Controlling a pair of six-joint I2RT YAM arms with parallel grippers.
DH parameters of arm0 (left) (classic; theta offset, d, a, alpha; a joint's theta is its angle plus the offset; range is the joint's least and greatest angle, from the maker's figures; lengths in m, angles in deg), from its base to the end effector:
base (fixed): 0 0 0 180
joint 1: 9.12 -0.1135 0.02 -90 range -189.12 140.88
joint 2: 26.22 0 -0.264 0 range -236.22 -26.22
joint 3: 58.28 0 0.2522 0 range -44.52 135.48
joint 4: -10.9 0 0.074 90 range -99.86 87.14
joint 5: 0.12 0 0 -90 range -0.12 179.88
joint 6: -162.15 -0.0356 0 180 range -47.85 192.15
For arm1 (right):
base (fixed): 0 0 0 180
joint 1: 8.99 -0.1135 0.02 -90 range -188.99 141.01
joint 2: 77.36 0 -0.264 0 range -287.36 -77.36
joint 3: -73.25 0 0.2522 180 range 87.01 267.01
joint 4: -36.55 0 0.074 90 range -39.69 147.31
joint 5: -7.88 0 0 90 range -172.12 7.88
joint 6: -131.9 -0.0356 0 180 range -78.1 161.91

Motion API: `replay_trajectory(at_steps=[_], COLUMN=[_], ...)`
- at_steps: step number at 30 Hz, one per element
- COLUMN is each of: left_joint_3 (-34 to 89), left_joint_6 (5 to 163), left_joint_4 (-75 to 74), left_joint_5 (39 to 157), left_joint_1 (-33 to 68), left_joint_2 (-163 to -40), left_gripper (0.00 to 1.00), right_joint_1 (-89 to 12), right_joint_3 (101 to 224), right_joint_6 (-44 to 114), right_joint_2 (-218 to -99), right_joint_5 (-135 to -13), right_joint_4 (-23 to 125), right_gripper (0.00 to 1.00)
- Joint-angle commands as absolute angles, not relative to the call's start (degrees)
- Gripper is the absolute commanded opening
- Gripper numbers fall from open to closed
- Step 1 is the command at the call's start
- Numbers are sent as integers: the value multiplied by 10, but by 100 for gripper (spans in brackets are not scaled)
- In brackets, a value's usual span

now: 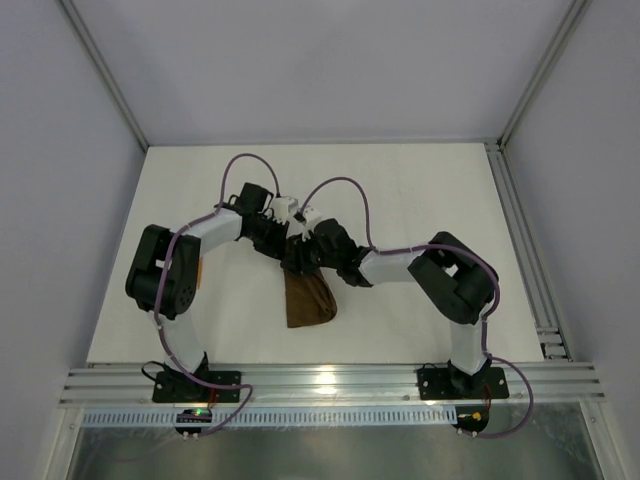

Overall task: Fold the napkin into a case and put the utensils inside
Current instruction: Fold the 2/3-rectangle-folded napkin at the center of the board.

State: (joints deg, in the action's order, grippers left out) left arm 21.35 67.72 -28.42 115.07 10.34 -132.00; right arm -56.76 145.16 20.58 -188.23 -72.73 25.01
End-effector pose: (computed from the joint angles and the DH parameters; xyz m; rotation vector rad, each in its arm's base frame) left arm 0.3365 -0.1350 0.1598 0.6867 2.6127 -0.6744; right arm 0.2693 0.3053 0.1513 -0.6013 2.0857 0.8938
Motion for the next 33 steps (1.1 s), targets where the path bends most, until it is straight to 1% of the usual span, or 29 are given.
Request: replay_trajectory(at_steps=[1, 2, 3, 4, 6, 7, 9, 15, 16, 18, 19, 23, 25, 27, 33], left_joint_3=[221, 219, 217, 217, 217, 216, 216, 215, 215, 214, 213, 212, 211, 211, 218], left_joint_6=[685, 686, 688, 689, 690, 689, 688, 688, 688, 691, 692, 692, 692, 691, 686], left_joint_4=[-277, -276, -274, -274, -274, -274, -273, -273, -273, -273, -272, -273, -271, -271, -273], left_joint_5=[1169, 1169, 1169, 1169, 1169, 1165, 1162, 1161, 1161, 1164, 1166, 1166, 1167, 1167, 1166], left_joint_1=[107, 107, 107, 107, 106, 106, 106, 106, 107, 107, 107, 107, 107, 107, 107], left_joint_2=[-1310, -1308, -1306, -1305, -1303, -1303, -1302, -1304, -1305, -1304, -1302, -1291, -1285, -1278, -1290], left_gripper=[4, 4, 4, 4, 4, 4, 4, 4, 4, 4, 4, 4, 4, 4, 3], right_joint_1=[-547, -544, -542, -540, -534, -530, -521, -523, -523, -523, -523, -522, -522, -523, -529], right_joint_3=[1431, 1429, 1429, 1431, 1439, 1444, 1450, 1472, 1470, 1468, 1467, 1458, 1455, 1461, 1528], right_joint_6=[191, 184, 182, 181, 183, 183, 183, 210, 213, 234, 240, 239, 215, 199, 165], right_joint_2=[-1864, -1870, -1873, -1876, -1885, -1888, -1896, -1878, -1871, -1851, -1847, -1852, -1869, -1884, -1961], right_joint_5=[-660, -657, -661, -670, -698, -704, -715, -690, -701, -725, -760, -804, -794, -788, -753], right_joint_4=[189, 180, 167, 166, 169, 175, 176, 207, 213, 240, 253, 283, 269, 261, 263], right_gripper=[45, 43, 35, 30, 24, 19, 17, 15, 16, 22, 24, 24, 22, 17, 12])
